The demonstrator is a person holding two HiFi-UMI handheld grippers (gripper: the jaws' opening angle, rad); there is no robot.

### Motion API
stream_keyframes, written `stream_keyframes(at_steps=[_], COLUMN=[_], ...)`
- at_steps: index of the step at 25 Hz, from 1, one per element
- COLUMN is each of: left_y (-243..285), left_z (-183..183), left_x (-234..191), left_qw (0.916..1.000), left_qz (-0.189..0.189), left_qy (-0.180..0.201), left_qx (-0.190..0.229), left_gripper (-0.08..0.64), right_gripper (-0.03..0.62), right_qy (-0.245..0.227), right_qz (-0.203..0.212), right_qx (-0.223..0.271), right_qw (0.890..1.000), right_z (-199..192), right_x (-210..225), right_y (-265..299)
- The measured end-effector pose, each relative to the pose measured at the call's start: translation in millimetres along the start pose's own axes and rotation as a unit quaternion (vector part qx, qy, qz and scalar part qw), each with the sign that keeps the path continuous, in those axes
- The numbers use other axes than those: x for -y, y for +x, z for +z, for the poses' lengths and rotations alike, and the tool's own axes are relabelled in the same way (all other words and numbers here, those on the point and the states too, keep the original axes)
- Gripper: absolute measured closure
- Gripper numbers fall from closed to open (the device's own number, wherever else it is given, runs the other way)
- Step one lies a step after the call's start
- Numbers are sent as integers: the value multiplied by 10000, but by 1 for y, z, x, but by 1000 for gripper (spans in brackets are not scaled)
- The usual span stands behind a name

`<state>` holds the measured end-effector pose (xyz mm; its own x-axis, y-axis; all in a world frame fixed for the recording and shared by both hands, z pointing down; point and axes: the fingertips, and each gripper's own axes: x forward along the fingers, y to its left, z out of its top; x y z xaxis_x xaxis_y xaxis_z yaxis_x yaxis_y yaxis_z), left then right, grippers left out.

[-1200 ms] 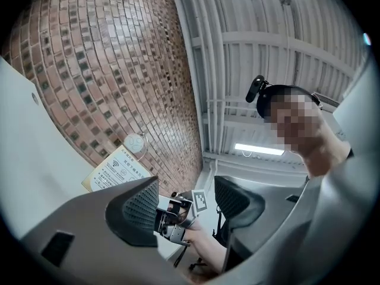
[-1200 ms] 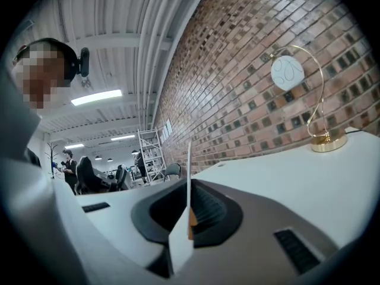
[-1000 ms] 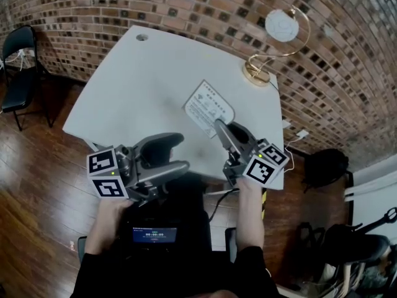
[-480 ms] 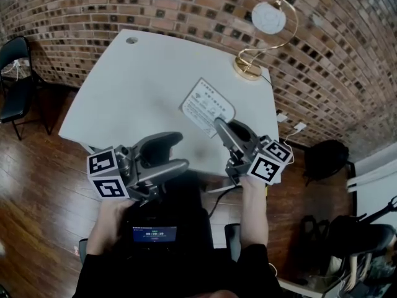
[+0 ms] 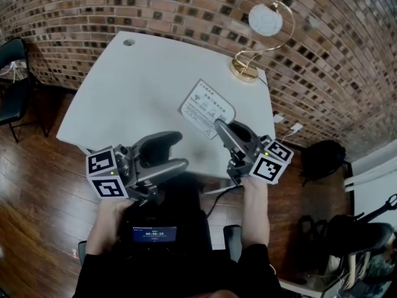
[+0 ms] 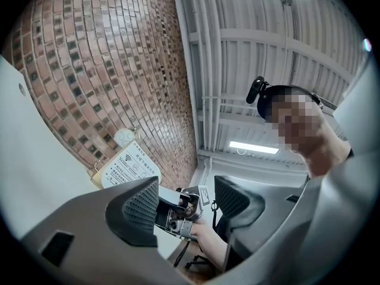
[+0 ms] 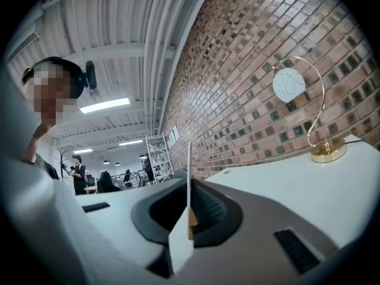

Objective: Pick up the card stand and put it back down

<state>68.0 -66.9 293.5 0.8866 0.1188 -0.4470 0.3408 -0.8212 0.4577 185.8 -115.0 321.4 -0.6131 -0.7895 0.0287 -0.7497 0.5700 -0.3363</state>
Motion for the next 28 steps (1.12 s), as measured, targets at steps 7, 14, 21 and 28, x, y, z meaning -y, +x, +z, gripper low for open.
stream_keyframes(at_steps=[7, 14, 21, 28], left_y=[4, 7, 9, 3], left_z=[3, 4, 7, 14], left_x=[-10, -31, -58, -81], left_qw=[10000, 9999, 9997, 9994], left_qz=[-39, -42, 41, 152], left_qy=[-44, -130, -258, -300], left_qx=[22, 50, 42, 122], left_gripper=[276, 276, 276, 276], right_gripper=[568, 568, 568, 568], right_qy=[90, 33, 134, 179], right_qz=[81, 198, 315, 502], right_qx=[-47, -106, -132, -190], right_qw=[9999, 9997, 9993, 9984], right_z=[3, 7, 13, 14], right_x=[6, 20, 41, 55], right_y=[2, 7, 17, 33])
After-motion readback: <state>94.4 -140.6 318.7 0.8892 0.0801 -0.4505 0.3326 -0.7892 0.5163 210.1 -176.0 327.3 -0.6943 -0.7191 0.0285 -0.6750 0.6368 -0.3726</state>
